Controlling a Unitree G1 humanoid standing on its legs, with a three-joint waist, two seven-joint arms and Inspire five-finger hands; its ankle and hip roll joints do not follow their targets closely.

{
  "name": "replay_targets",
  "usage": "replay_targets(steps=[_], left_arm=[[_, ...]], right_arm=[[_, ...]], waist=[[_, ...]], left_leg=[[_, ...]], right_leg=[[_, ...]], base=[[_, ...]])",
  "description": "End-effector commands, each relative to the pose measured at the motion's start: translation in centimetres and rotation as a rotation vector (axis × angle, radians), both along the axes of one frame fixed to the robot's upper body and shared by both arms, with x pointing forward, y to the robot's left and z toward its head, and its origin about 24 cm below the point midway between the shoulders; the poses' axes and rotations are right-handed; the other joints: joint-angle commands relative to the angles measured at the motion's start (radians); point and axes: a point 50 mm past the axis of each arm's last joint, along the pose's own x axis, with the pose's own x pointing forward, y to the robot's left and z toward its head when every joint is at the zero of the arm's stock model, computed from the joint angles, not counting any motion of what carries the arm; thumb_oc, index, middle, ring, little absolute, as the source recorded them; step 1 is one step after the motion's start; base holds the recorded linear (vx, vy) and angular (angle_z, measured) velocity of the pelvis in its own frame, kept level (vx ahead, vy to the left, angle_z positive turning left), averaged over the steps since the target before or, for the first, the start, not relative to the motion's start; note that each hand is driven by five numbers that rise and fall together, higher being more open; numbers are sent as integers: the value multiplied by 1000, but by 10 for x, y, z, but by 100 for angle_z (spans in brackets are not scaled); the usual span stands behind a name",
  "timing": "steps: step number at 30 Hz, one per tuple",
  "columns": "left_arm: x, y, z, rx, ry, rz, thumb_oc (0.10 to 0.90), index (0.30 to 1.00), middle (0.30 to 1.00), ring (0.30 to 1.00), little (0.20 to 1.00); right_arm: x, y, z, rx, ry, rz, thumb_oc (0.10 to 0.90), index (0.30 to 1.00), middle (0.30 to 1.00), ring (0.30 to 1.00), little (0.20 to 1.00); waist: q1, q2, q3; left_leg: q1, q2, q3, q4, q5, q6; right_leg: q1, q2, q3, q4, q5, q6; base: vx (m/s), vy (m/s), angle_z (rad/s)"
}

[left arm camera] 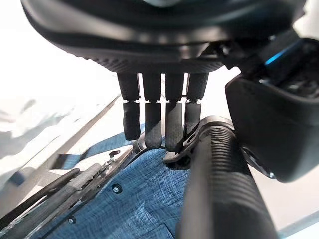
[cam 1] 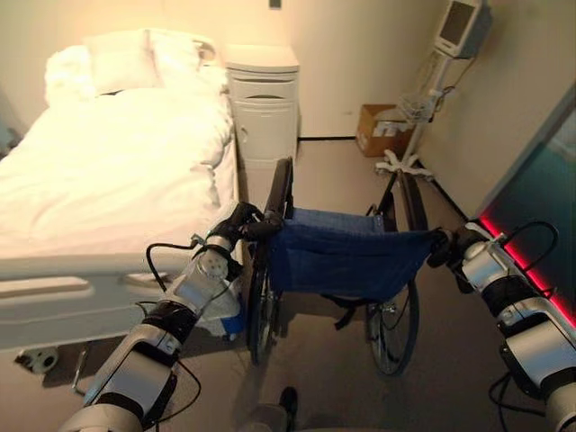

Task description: Push the wheelchair next to the bed

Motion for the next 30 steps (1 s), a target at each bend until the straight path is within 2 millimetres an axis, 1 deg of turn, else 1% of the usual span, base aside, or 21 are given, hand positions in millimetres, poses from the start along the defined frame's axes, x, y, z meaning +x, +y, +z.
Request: replay_targets(steps=[1,5,6,7,8,10,12,13,15,16,17,18,19,22,23,24,25,26,27,29,30], left_arm=[[-39,5,-72,86,294,21,400,300,300,300,300],[-43,-3,-79,51,273,13,400,300,300,300,300],[-45,-5,-81,56,269,4,400,300,300,300,300],[-45,-6,-82,59,270,3,400,300,300,300,300],[-48,-6,-86,65,273,2,400,300,300,300,300],[-50,-7,-88,65,279,4,400,300,300,300,300],[-52,-7,-90,58,278,9,400,300,300,300,300],[-52,-7,-89,58,276,7,400,300,300,300,300],[-50,-5,-83,65,269,-5,400,300,300,300,300],[-48,-6,-81,70,268,-14,400,300,300,300,300],[-45,-7,-79,73,269,-22,400,300,300,300,300],[-44,-8,-77,75,270,-26,400,300,300,300,300],[-43,-10,-76,75,274,-30,400,300,300,300,300],[-40,-13,-75,79,271,-41,400,300,300,300,300],[-40,-13,-75,76,274,-43,400,300,300,300,300],[-39,-12,-74,70,278,-39,400,300,300,300,300],[-38,-11,-74,70,289,-28,400,300,300,300,300],[-40,-7,-76,73,307,-17,400,300,300,300,300],[-40,-6,-76,75,311,-16,400,300,300,300,300],[-43,-6,-79,87,327,-21,400,300,300,300,300],[-44,-6,-79,87,328,-21,400,300,300,300,300]], right_arm=[[11,52,-8,64,-61,374,400,300,300,300,300],[10,54,-16,66,-63,379,400,300,300,300,300],[8,52,-20,71,-69,378,400,300,300,300,300],[7,51,-22,72,-69,379,400,300,300,300,300],[3,49,-26,77,-71,385,400,300,300,300,300],[0,48,-30,81,-68,395,400,300,300,300,300],[-2,51,-31,80,-70,396,400,300,300,300,300],[-2,52,-29,79,-72,393,400,300,300,300,300],[0,52,-19,84,-75,382,400,300,300,300,300],[2,51,-14,85,-75,376,400,300,300,300,300],[4,50,-8,79,-71,372,400,300,300,300,300],[5,49,-4,78,-68,368,400,300,300,300,300],[8,48,1,75,-63,362,400,300,300,300,300],[13,50,9,78,-53,354,400,300,300,300,300],[14,50,9,84,-49,344,400,300,300,300,300],[15,51,11,84,-47,344,400,300,300,300,300],[16,53,12,90,-43,351,400,300,300,300,300],[15,56,10,89,-39,361,400,300,300,300,300],[15,56,9,90,-38,362,400,300,300,300,300],[13,52,8,101,-20,346,400,300,300,300,300],[13,50,7,102,-20,341,400,300,300,300,300]], waist=[[29,28,63],[60,33,47],[62,40,43],[59,42,41],[45,46,38],[25,50,41],[-22,51,75],[-38,42,84],[-66,31,116],[-75,23,123],[-90,17,130],[-95,14,126],[-96,22,125],[-93,13,110],[-96,6,104],[-100,5,103],[-105,7,101],[-110,17,101],[-109,18,102],[-123,31,98],[-126,33,97]], left_leg=[[14,8,-52,-3,74,111],[14,9,-55,-1,60,130],[21,11,-65,-5,52,141],[24,11,-72,-6,48,146],[39,7,-92,-8,36,157],[71,7,-104,-9,20,163],[139,0,-130,-9,-9,169],[158,-10,-145,3,-34,172],[214,-14,-182,31,-94,165],[239,-19,-203,34,-116,160],[276,-21,-234,41,-147,150],[290,-18,-253,39,-152,141],[308,-4,-269,35,-159,128],[316,7,-284,46,-179,110],[323,8,-290,53,-191,105],[339,20,-289,53,-205,96],[356,46,-273,54,-214,78],[382,104,-234,59,-167,46],[387,112,-229,59,-159,42],[396,193,-194,55,-30,8],[393,214,-176,64,7,-4]], right_leg=[[25,-23,20,110,342,61],[40,-46,17,240,424,72],[25,-29,35,328,451,76],[15,-18,45,358,456,77],[-43,28,70,442,476,81],[-134,34,63,468,499,83],[-287,23,50,424,471,70],[-358,16,47,345,476,66],[-463,-31,11,236,467,62],[-472,-42,8,160,471,65],[-474,-61,9,14,473,69],[-474,-67,25,-55,458,69],[-451,-60,33,-94,444,65],[-404,-51,47,-113,408,61],[-392,-50,64,-122,423,70],[-387,-48,72,-95,428,71],[-389,-50,77,-7,422,68],[-393,-63,29,47,395,57],[-392,-67,21,49,395,55],[-363,-53,-4,41,366,41],[-352,-53,-22,37,359,35]], base=[[201,139,10],[171,121,-20],[202,110,-2],[259,104,14],[270,83,18],[298,58,24],[386,-24,27],[454,-87,21],[499,-134,43],[644,-226,113],[617,-233,122],[612,-214,136],[470,-163,90],[560,-271,59],[529,-282,47],[608,-340,66],[706,-362,98],[648,-337,72],[560,-281,17],[464,-280,-14],[445,-304,54]])
